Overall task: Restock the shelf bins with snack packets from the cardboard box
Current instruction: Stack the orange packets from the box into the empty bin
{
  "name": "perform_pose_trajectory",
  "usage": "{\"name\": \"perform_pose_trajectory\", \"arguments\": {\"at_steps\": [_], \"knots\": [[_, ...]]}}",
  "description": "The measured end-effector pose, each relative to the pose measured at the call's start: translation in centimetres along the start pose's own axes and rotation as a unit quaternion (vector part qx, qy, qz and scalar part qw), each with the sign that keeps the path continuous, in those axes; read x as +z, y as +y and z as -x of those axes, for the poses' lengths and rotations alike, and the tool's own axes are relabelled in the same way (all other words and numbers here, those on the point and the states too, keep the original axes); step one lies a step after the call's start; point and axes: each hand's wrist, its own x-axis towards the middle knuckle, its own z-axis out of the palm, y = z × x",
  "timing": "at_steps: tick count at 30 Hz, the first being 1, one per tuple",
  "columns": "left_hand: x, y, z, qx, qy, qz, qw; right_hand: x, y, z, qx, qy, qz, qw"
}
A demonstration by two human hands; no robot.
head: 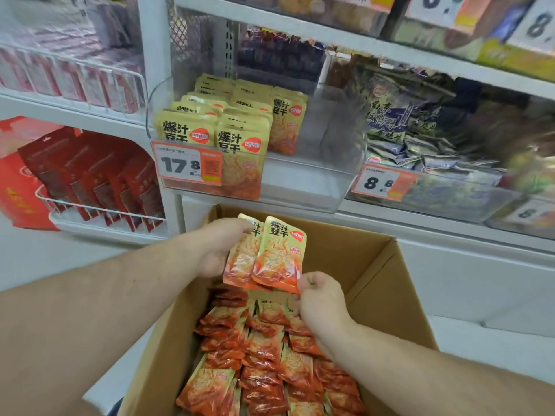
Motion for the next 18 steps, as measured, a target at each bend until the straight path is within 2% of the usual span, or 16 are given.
{"name": "perform_pose_trajectory", "arguments": {"at_steps": [2,5,9,13,15,18], "knots": [[0.9,0.1,0.6,0.028,-0.032,-0.002,0.999,-0.1,-0.9,0.3,-0.008,0.004,0.0,1.0],[1.8,0.0,1.1,0.092,-0.028,-0.023,0.995,-0.3,-1.9,0.5,-0.054,0.001,0.039,0.998],[2.1,0.4,1.4,0.123,-0.023,-0.036,0.991,-1.4,-3.5,1.3,-0.104,-0.005,0.092,0.99],[2.1,1.2,1.9,0.177,-0.033,-0.03,0.983,-3.1,-6.3,0.8,-0.104,-0.009,0.037,0.994],[2.1,1.7,2.2,0.214,-0.049,-0.033,0.975,-3.9,-8.1,0.1,-0.088,-0.042,0.017,0.995],[2.0,2.2,2.6,0.261,-0.083,-0.033,0.961,-4.7,-10.3,-0.3,-0.089,-0.135,0.029,0.986]]}}
